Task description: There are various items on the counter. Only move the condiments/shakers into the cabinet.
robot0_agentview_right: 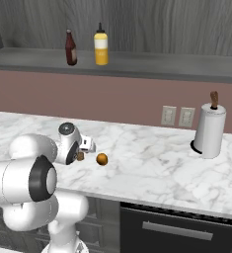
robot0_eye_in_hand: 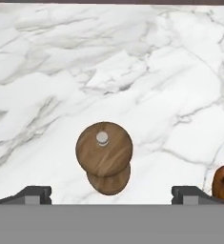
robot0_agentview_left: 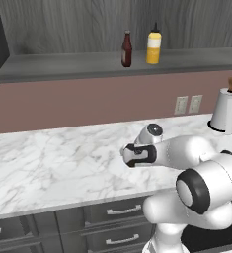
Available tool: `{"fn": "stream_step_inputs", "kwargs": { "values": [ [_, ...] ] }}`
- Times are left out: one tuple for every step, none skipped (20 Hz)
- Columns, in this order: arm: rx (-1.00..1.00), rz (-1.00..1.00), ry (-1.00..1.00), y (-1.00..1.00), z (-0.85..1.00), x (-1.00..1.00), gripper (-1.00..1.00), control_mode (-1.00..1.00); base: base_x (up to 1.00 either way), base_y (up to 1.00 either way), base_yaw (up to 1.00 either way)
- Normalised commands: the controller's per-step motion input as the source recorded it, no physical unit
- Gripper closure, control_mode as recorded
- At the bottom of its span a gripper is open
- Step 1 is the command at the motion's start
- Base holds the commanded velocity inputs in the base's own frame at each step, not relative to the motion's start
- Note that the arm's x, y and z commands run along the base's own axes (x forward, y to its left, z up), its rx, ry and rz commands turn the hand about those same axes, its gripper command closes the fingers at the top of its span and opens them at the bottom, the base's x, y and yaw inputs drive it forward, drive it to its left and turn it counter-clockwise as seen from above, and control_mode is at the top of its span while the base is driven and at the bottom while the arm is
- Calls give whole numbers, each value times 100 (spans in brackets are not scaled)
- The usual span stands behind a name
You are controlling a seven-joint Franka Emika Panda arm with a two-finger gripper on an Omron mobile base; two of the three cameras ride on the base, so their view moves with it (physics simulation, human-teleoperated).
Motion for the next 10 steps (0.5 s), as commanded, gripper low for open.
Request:
{"fn": "stream_step_inputs", "kwargs": {
  "values": [
    [0,0,-3,0,-11,16,-100,-100,0,0,0],
    [0,0,-3,0,-9,16,-100,-100,0,0,0],
    [0,0,-2,0,-9,15,-100,-100,0,0,0],
    [0,0,-2,0,-9,14,-100,-100,0,0,0],
    [0,0,-2,0,-8,14,-100,-100,0,0,0],
    [0,0,-2,1,-8,13,-100,-100,0,0,0],
    [0,0,-2,3,-7,12,-100,-100,0,0,0],
    [1,0,-2,3,-7,14,-100,-100,0,0,0],
    [0,0,-4,4,-6,15,-100,-100,0,0,0],
    [0,0,-5,5,-4,15,-100,-100,0,0,0]
  ]
}}
